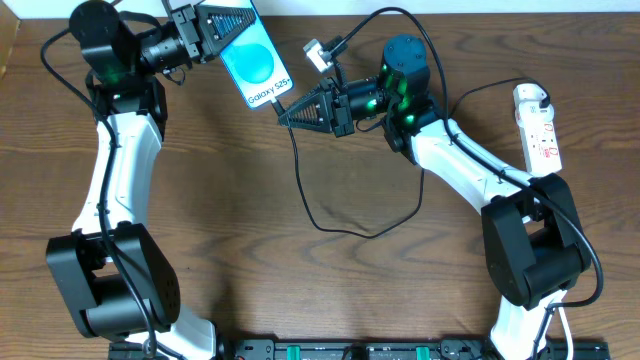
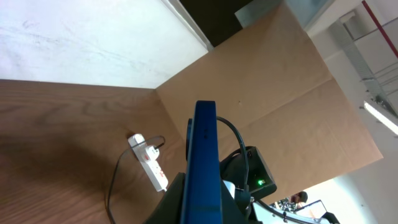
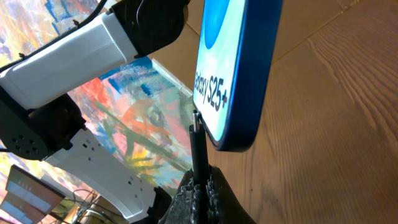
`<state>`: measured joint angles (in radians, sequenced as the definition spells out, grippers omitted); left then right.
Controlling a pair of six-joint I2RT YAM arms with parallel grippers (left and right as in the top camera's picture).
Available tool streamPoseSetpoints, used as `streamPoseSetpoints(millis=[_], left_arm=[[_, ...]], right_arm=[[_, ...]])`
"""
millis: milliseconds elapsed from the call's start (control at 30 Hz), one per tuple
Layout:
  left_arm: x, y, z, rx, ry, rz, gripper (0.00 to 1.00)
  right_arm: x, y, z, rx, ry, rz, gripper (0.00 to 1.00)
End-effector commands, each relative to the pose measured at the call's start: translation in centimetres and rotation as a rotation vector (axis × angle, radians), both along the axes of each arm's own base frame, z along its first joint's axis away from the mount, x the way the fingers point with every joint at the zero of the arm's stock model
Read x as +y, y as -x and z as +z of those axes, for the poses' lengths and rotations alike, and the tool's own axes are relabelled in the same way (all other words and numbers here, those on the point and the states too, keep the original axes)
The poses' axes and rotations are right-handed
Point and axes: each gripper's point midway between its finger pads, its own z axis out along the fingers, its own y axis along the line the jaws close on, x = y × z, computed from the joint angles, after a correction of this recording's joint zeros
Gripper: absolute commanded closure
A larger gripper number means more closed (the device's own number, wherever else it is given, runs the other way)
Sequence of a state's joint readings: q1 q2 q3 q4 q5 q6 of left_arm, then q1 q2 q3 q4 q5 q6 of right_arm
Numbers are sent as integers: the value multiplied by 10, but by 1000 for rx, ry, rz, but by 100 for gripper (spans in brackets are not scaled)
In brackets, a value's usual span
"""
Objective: Plug charger to phone and switch on socket
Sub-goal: 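Push the plug up into the phone's port with the right gripper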
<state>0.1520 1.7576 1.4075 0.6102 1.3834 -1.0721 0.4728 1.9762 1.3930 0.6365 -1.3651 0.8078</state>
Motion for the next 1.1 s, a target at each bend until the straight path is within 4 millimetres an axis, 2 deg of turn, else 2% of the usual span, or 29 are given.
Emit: streamPoseSetpoints(millis=[0, 533, 1067], left_arm=[[-1, 2, 12, -28, 2, 14, 93], [5, -3, 13, -1, 20, 50, 93], [0, 7, 11, 8, 9, -16, 93]], right_arm=[[3, 1, 2, -5, -3, 3, 99], [2, 1, 2, -5, -3, 4, 99], [1, 0, 2, -5, -3, 0, 99]])
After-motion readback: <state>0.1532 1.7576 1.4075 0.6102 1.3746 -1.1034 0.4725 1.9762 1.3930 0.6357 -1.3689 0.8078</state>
